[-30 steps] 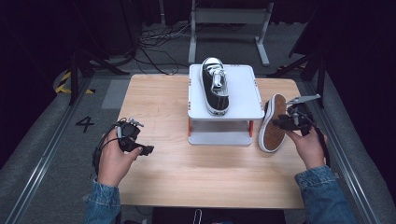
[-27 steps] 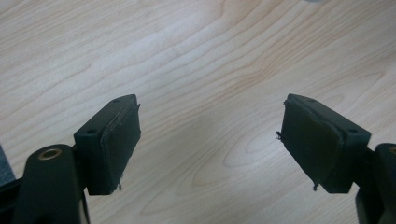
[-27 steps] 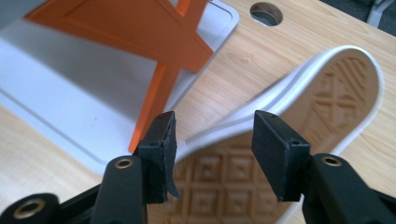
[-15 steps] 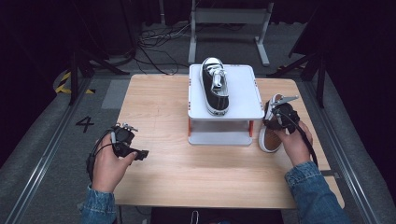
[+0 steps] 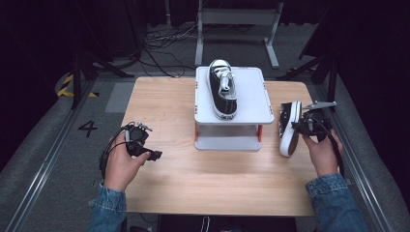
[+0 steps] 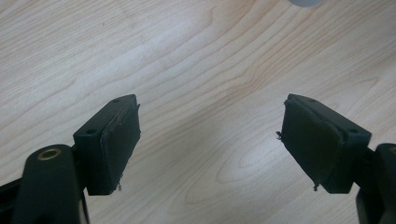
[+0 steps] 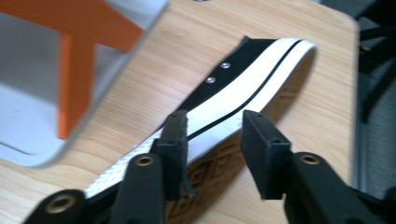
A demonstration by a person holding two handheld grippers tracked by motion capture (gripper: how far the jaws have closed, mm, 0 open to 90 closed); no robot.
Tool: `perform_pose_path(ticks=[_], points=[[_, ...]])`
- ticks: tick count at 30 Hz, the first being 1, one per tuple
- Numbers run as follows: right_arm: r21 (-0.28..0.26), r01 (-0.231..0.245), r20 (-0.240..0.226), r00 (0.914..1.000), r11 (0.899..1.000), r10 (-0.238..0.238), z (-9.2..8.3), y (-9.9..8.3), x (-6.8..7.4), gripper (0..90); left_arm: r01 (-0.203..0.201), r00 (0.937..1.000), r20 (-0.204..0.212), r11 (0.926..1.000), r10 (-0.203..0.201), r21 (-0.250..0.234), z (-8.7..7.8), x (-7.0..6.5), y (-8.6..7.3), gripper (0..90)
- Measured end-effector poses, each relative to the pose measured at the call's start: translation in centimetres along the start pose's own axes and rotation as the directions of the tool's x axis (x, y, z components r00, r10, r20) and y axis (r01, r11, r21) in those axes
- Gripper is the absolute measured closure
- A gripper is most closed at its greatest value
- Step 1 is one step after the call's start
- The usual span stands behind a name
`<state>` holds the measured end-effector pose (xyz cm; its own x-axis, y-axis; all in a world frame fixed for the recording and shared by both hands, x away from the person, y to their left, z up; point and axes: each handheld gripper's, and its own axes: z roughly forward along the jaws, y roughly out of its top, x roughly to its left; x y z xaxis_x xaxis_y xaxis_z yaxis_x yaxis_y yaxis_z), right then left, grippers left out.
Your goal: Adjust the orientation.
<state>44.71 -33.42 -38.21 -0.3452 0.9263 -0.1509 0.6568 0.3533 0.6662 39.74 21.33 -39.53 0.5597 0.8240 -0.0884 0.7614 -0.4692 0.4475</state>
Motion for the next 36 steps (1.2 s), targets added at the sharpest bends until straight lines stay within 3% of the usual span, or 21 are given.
perform_pose_path(ticks=[2,5,11,15,19,21,23,26,30,34,36], points=[[0.013,-0.004,0.053,0.9986,1.0,0.003,-0.7,-0.6,-0.9,70.2,-0.011,0.9999,0.003,0.9999,0.011,0.002,0.2,-0.1,0.4,20.6],[0.023,-0.047,0.04,0.9981,0.999,0.046,-1.2,-1.4,-2.3,73.7,-0.024,0.9997,0.01,0.9997,0.023,0.006,0.6,-0.4,1.0,20.7],[0.067,-0.091,0.055,0.9946,0.994,0.087,-1.4,-2.9,-4.2,83.1,-0.04,0.999,0.019,0.9992,0.04,0.007,1.0,-0.6,1.7,20.6],[0.134,-0.108,0.105,0.99,0.985,0.094,-1.2,-4.0,-4.9,86.0,-0.046,0.9987,0.023,0.9989,0.046,0.005,1.0,-0.6,1.8,20.6],[0.182,-0.133,0.117,0.9867,0.974,0.113,-0.7,-4.9,-5.8,85.5,-0.042,0.9988,0.025,0.9991,0.042,0.002,1.1,-0.6,1.9,20.6],[0.188,-0.181,0.105,0.9808,0.965,0.164,-0.6,-5.8,-7.0,81.0,-0.045,0.9985,0.03,0.999,0.045,0.005,1.2,-0.6,2.0,20.6],[0.174,-0.2,0.087,0.9785,0.964,0.187,-0.7,-5.9,-7.4,78.1,-0.045,0.9985,0.031,0.999,0.045,0.005,1.2,-0.6,1.9,20.7],[0.12,-0.192,0.074,0.9802,0.974,0.184,-1.5,-5.1,-7.4,75.5,-0.038,0.9989,0.026,0.9993,0.038,-0.002,1.0,-0.5,1.7,20.7],[0.073,-0.179,0.022,0.9838,0.981,0.178,-1.7,-3.3,-7.3,68.1,-0.018,0.9996,0.021,0.9998,0.018,-0.001,0.7,-0.1,0.9,20.6],[0.079,-0.127,0.003,0.9919,0.989,0.127,-0.6,-0.4,-7.3,63.6,0.008,0.9999,0.012,0.9999,-0.008,0.008,0.4,0.5,-0.1,20.7],[0.117,-0.112,0.004,0.9936,0.987,0.113,0.7,1.4,-7.4,61.9,0.025,0.9997,0.006,0.9997,-0.025,0.008,0.2,0.7,-0.8,20.7]])
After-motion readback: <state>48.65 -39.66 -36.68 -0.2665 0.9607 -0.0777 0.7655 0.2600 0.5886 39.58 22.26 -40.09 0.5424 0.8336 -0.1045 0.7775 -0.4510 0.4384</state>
